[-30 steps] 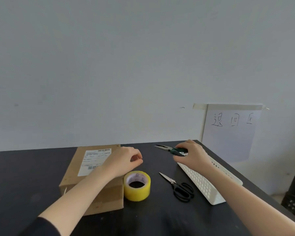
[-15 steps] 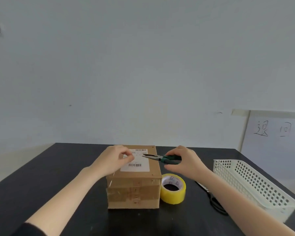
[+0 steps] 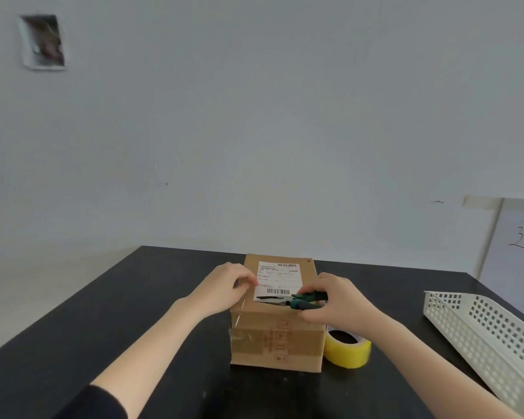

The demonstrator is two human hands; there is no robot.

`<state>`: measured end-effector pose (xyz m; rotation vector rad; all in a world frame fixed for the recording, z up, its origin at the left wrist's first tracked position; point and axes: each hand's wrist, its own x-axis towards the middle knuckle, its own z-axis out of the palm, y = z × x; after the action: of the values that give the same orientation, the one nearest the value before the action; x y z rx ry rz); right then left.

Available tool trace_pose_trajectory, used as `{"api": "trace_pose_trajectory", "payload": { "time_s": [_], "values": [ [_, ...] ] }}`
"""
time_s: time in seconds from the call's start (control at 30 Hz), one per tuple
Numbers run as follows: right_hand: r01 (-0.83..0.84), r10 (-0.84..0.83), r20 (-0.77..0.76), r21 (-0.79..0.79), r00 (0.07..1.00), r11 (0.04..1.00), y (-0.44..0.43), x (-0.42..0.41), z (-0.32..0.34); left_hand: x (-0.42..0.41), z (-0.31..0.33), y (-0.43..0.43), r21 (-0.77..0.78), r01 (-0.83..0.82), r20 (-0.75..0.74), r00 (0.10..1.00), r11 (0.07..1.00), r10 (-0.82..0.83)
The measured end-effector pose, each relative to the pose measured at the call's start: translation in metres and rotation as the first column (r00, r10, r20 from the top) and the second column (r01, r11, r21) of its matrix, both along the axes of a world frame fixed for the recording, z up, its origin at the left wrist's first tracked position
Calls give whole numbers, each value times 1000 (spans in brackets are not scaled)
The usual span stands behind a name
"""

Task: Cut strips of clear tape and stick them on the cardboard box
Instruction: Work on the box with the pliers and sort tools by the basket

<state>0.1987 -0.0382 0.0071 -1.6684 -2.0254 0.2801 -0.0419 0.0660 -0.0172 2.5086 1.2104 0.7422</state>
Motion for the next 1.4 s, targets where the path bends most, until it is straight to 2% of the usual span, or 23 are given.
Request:
{"api": "trace_pose_trajectory", "payload": {
  "time_s": [0.87, 1.4],
  "values": [
    [-35, 42, 46, -145, 998, 989, 21, -23, 9, -10, -30, 14, -92, -19, 212, 977, 996, 38],
    [-21, 24, 24, -131, 999, 991, 23, -23, 2, -9, -31, 13, -101, -25, 215, 976, 995, 47]
  ]
}}
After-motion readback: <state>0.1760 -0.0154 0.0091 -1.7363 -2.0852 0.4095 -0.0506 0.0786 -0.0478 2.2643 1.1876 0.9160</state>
